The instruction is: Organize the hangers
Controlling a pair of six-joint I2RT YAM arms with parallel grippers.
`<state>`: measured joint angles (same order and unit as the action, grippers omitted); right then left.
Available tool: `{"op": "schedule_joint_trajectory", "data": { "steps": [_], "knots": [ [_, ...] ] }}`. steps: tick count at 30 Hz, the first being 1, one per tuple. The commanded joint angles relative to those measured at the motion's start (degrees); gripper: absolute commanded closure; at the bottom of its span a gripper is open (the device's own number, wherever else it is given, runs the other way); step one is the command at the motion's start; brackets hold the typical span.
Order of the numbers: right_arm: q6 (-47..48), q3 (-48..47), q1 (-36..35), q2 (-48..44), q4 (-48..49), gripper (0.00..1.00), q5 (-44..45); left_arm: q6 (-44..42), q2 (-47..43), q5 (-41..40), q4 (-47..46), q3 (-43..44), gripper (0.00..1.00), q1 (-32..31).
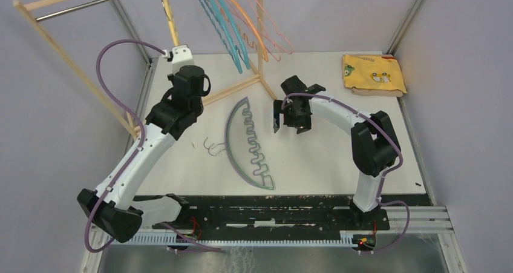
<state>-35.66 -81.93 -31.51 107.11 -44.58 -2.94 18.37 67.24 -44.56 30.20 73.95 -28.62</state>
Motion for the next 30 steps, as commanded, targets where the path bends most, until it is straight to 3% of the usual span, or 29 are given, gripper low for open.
{"op": "schedule_joint_trajectory", "data": {
  "steps": [1,22,30],
  "knots": [
    [2.7,-0.3,-0.1,-2.4,-0.1,0.00,1.9,-4.0,1.5,-2.9,-7.3,6.1,0.97,0.3],
    [4.3,0.8,2.7,-2.0,0.6,0.00,-0.4,-1.8,14.7,6.0,-0.4,20.9,0.97,7.6],
    [3.8,2.6,3.0,-3.0,1.0,0.00,-0.8,-0.9,20.2,12.0,6.7,26.0,0.97,7.8]
  ]
}}
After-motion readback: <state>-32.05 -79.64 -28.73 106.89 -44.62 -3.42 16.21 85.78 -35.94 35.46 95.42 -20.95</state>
